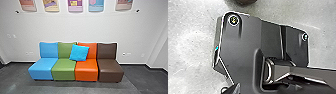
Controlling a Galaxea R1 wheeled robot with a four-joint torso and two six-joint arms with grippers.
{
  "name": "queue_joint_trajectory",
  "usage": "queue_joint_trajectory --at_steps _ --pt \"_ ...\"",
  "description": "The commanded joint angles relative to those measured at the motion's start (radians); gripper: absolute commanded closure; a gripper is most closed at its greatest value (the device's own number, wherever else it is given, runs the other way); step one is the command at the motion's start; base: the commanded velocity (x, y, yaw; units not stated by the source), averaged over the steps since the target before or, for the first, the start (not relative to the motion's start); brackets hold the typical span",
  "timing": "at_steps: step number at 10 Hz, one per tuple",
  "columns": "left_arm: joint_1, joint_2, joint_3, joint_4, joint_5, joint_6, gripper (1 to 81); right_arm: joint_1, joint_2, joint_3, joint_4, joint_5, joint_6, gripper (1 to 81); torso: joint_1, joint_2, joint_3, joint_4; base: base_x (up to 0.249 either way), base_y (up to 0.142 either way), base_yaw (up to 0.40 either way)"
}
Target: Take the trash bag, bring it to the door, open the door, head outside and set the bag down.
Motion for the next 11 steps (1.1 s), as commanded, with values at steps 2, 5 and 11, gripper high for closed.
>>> queue_joint_trajectory --at_steps 2,5,11 --pt "-0.19 -0.083 0.059 -0.142 0.189 0.004 1.0 0.075 -0.219 0.25 0.015 -0.05 0.04 1.0 0.082 -0.128 -0.027 0.0 0.0 0.0 0.0" --pt "-0.284 -0.083 0.059 -0.191 0.263 0.004 1.0 0.092 -0.29 0.316 0.015 -0.05 0.057 1.0 0.137 -0.214 -0.05 0.0 0.0 0.0 0.0" --pt "-0.399 -0.073 0.023 -0.259 0.34 0.004 1.0 0.098 -0.315 0.325 0.015 -0.048 0.077 1.0 0.262 -0.414 -0.151 0.0 0.0 0.0 0.0"
